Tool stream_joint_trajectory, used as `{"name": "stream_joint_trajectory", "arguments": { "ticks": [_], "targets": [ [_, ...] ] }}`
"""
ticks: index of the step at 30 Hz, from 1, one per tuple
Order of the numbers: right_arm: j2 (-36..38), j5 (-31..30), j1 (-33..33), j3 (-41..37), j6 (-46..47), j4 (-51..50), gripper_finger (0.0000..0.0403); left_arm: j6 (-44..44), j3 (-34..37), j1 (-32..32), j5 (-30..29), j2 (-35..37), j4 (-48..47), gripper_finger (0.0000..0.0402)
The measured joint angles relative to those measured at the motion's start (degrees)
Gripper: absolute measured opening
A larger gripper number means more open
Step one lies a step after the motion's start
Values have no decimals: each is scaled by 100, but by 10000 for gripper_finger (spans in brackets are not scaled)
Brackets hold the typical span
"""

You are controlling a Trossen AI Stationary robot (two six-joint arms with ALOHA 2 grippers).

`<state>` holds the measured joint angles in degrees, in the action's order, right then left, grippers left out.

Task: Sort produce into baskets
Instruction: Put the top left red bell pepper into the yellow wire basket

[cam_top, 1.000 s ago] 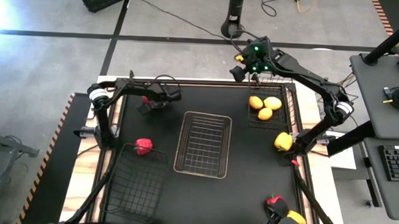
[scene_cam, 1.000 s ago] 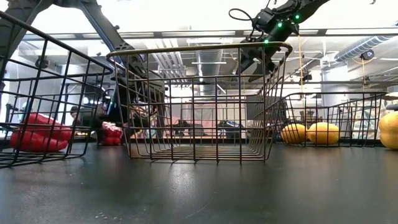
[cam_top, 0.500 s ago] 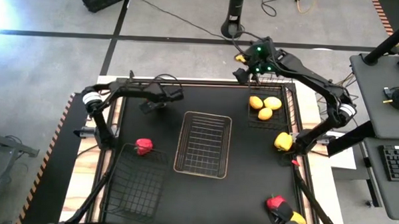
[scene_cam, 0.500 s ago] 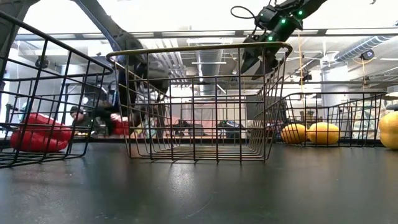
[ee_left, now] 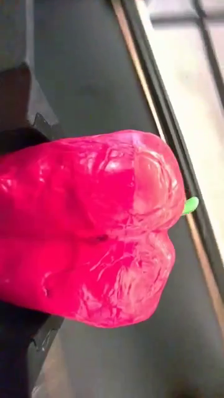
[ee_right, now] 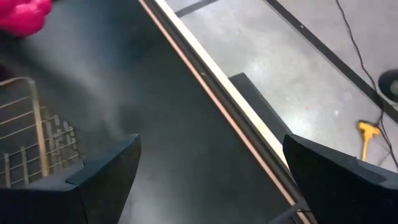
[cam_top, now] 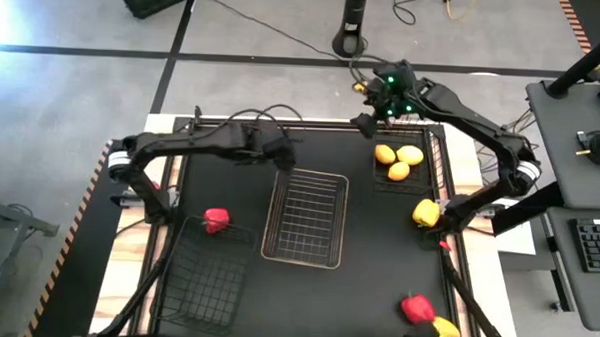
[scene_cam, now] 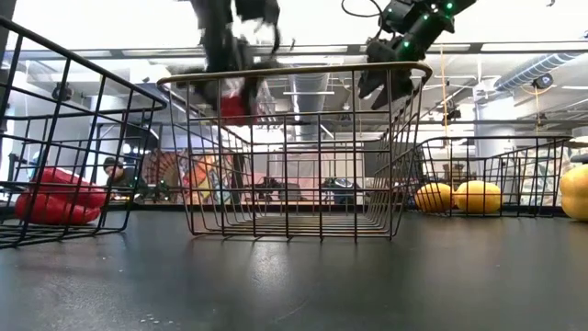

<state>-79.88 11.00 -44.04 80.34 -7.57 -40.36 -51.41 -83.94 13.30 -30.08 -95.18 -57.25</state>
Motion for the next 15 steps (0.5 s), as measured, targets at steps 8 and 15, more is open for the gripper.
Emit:
{"name": "stream_joint_trajectory", "arguments": {
  "ticks": [8, 15],
  "targets": [
    [306, -144, 659, 0, 308, -40, 384, 1631, -908, -919, 1350, -14, 175, 244],
    [635, -1081, 1694, 0, 1823, -470, 384, 2530, 139, -1288, 2038, -89, 1325, 244]
  ]
}}
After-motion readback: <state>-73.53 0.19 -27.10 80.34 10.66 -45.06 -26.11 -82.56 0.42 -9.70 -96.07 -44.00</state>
